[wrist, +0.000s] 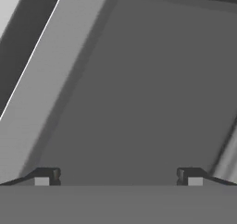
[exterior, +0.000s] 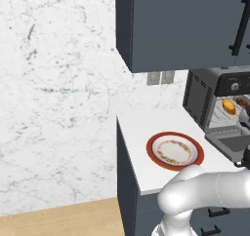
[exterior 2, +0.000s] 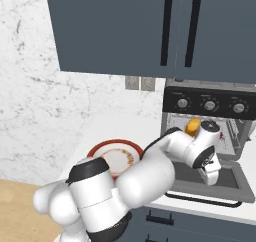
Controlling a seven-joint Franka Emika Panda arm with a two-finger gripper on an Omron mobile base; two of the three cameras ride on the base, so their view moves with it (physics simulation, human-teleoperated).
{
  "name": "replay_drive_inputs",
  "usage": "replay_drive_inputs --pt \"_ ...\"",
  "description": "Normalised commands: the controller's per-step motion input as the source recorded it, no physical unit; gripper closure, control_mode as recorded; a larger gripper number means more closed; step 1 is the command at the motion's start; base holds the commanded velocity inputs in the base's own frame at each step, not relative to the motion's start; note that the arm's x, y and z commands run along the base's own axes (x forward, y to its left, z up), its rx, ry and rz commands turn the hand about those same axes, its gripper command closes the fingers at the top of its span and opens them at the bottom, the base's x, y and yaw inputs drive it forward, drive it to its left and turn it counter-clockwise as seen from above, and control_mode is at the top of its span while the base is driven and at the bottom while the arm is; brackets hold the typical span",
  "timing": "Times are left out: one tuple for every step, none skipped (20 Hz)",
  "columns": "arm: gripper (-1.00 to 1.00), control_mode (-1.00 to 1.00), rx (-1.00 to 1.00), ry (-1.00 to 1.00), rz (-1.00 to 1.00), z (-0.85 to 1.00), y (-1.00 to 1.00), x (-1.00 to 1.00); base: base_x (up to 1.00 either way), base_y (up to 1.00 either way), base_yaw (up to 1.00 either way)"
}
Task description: Pick up the kebab skewer and baguette bread, and place them inside the toaster oven. Close the toaster oven door and start by setting the timer.
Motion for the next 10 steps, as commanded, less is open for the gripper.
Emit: replay_drive_inputs --pt "-1.00 -1.00 0.00 -0.04 -0.13 0.00 0.00 0.43 0.00 0.00 0.00" --pt "-1.00 -1.00 0.00 -0.02 -0.12 0.00 0.00 0.38 0.00 0.00 0.00" --pt "-1.00 -1.00 0.00 -0.01 -0.12 0.00 0.00 0.37 0.00 0.00 0.00" --pt "-1.00 -1.00 0.00 -0.01 -0.12 0.00 0.00 0.32 0.00 0.00 0.00" --pt "-1.00 -1.00 0.00 0.00 -0.12 0.00 0.00 0.35 0.00 0.00 0.00" --pt "-1.00 -1.00 0.00 0.00 -0.12 0.00 0.00 0.36 0.00 0.00 0.00" --pt "-1.00 -1.00 0.00 0.00 -0.12 0.00 0.00 0.31 0.00 0.00 0.00" --pt "-1.00 -1.00 0.00 0.00 -0.11 0.00 0.00 0.29 0.00 0.00 0.00" --pt "-1.00 -1.00 0.00 -0.01 -0.11 0.00 0.00 0.29 0.00 0.00 0.00" --pt "-1.00 -1.00 0.00 -0.02 -0.11 0.00 0.00 0.29 0.00 0.00 0.00"
